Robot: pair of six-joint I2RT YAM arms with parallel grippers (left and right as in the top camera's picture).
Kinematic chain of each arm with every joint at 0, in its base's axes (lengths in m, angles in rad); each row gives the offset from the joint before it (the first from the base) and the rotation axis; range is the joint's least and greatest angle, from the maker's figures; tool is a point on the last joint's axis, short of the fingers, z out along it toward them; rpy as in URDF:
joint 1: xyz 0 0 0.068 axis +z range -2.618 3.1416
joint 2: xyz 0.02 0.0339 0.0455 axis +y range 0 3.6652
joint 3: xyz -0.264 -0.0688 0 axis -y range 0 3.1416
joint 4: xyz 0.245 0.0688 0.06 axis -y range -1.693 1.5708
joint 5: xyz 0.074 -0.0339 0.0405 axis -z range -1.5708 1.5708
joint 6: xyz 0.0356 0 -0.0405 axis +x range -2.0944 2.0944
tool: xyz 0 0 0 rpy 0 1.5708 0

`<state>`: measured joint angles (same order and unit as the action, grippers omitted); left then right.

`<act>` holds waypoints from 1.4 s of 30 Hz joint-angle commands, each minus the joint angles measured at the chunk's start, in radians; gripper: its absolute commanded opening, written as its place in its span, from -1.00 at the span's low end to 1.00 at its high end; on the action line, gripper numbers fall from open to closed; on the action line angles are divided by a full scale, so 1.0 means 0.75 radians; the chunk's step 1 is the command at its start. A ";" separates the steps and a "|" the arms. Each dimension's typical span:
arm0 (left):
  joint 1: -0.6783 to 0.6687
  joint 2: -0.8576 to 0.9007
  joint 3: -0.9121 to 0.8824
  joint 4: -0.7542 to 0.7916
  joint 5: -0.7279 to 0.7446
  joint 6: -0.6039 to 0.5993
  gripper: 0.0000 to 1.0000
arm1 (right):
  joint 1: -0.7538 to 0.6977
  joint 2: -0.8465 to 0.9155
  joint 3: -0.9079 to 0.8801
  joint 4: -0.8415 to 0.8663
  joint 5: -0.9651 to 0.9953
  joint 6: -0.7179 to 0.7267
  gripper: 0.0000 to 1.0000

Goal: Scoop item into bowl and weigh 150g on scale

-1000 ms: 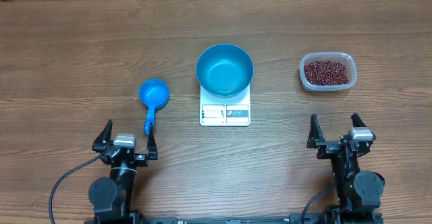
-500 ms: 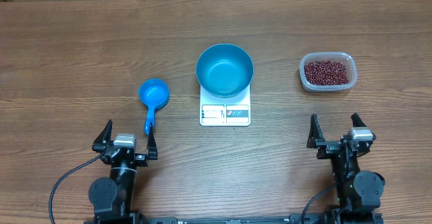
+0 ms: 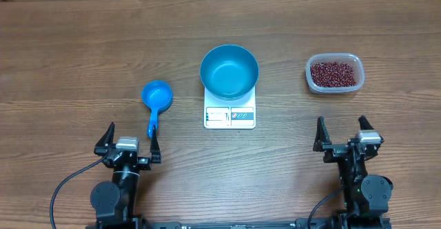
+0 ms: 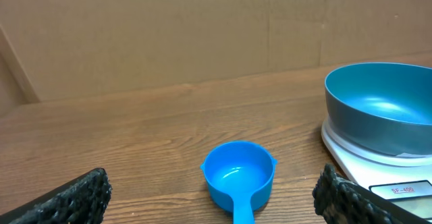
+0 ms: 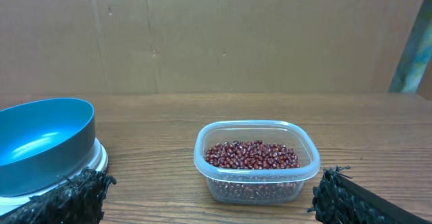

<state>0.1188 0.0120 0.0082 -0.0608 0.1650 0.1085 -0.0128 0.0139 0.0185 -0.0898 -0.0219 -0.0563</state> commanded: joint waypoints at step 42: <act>0.008 1.136 1.166 -0.837 0.115 0.186 0.99 | 0.000 -0.015 -0.014 0.008 -0.003 -0.001 1.00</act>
<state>0.1188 0.7353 0.7330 -0.6056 0.2436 0.2176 -0.0124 0.0128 0.0185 -0.0891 -0.0223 -0.0563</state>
